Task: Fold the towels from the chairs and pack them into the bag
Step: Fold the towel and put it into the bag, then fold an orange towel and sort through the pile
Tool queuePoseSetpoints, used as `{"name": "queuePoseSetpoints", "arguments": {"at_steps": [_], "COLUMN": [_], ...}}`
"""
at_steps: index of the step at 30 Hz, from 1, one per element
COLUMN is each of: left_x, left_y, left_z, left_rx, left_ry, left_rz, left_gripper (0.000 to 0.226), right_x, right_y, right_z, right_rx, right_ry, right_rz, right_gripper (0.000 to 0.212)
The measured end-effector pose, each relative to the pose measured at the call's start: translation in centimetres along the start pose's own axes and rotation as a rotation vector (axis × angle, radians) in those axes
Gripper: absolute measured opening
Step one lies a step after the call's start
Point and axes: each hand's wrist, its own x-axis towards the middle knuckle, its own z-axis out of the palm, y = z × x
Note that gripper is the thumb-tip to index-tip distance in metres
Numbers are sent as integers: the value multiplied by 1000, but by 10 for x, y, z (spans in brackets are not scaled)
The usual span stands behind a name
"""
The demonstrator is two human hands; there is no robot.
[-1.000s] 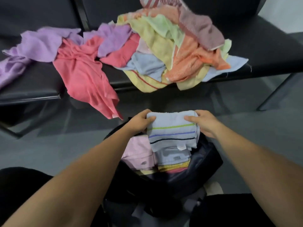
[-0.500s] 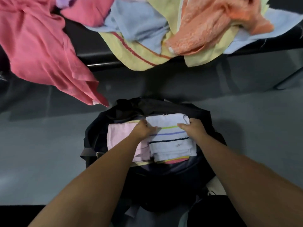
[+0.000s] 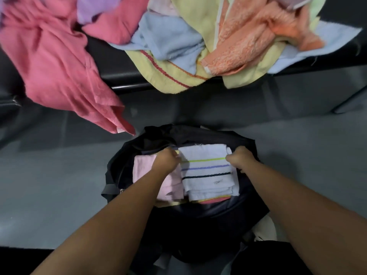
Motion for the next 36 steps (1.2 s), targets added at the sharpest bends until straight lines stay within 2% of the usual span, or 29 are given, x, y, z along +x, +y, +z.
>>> {"name": "queuePoseSetpoints", "arguments": {"at_steps": [2, 4, 7, 11, 13, 16, 19, 21, 24, 27, 30, 32, 33, 35, 36], "left_x": [-14, -29, -53, -78, -86, -82, -65, -52, -33, -17, -4, 3, 6, 7, 6], "left_y": [25, 53, 93, 136, 154, 173, 183, 185, 187, 189, 186, 182, 180, 179, 179], "left_z": [-29, -62, -117, -188, -223, -258, -271, -274, -272, -262, -251, -249, -249, -249, -248], "left_rx": [13, 14, -9, -4, -24, 34, 99, 97, 82, 185, 323, 315, 291, 266, 271], "left_ry": [-23, -8, 39, 128, 209, 403, 518, 546, 488, 378, 425, 463, 472, 465, 459], "left_rz": [95, 192, 291, 387, 432, 476, 453, 453, 470, 471, 452, 474, 482, 480, 470], "left_gripper": [13, 13, 11, 11, 5, 7, 30, 45, 58, 59, 56, 56, 56, 56, 56], "right_x": [-21, -44, -83, -133, -151, -165, -156, -140, -114, -91, -72, -67, -68, -68, -69], "right_y": [-33, -68, -119, -167, -186, -211, -226, -233, -242, -244, -241, -237, -236, -232, -230], "right_z": [-21, -44, -81, -130, -155, -188, -206, -210, -221, -231, -227, -225, -224, -226, -227], "right_rx": [-15, 102, 250, 292, 326, 309, 169, 87, 39, -12, -84, -86, -85, -89, -60], "right_ry": [-54, -106, -134, -124, 2, 321, 559, 665, 769, 724, 658, 664, 676, 685, 698], "right_rz": [-59, -132, -285, -493, -568, -688, -758, -765, -659, -547, -564, -570, -578, -549, -538], "right_gripper": [20, 16, 26, 13, 18, 26, 40, 53, 56, 57, 61, 66, 60, 12, 17]}}
